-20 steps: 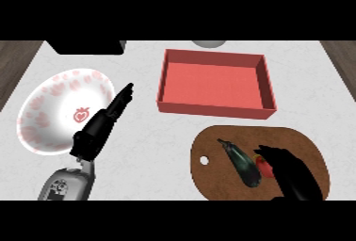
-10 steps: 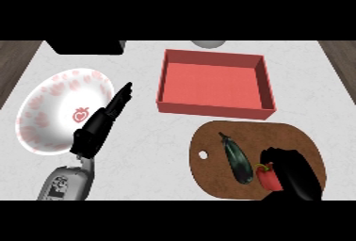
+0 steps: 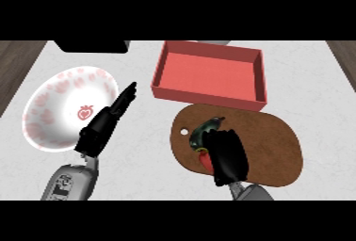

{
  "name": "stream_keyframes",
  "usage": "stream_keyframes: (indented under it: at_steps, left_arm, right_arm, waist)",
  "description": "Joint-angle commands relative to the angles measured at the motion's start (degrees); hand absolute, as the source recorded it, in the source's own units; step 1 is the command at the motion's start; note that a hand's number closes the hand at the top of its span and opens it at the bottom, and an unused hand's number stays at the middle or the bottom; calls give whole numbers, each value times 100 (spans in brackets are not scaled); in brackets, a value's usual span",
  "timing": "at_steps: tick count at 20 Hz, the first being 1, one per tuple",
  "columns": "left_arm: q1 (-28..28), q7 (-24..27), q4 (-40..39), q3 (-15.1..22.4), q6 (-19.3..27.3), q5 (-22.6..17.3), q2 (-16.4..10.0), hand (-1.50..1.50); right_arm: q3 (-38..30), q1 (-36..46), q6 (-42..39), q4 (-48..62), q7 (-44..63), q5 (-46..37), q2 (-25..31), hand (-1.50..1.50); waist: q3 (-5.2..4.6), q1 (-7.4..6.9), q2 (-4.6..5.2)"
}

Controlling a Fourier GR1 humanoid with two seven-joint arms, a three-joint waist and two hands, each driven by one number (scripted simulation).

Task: Pick the bell pepper from the cutting board and place it in the cardboard box

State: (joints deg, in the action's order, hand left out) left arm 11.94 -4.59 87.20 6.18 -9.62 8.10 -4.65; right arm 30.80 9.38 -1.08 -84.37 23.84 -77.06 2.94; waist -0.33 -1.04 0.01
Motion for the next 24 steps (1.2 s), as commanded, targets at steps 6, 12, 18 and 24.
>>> stream_keyframes:
  at_steps: [6, 12, 18, 24]
  left_arm:
    - [152, -258, 57, -135, -3, -76, 43, 0]
    - [-270, -189, 340, -85, -185, -83, -119, 0]
    - [-72, 141, -47, -174, -66, 7, -26, 0]
    - [-21, 295, -275, -292, -168, -10, -115, 0]
  right_arm:
    - [1132, 415, -892, -1767, 1449, -117, -290, 150]
    - [1823, 787, -1183, -2962, 2339, 317, -293, 150]
    - [1293, 1863, -1651, -3667, 3327, 706, -294, 150]
    - [842, 2633, -1407, -3067, 3913, 948, -293, 150]
  waist:
    - [31, 146, -20]
    - [34, 74, -38]
    - [31, 95, -12]
    - [29, 81, -1]
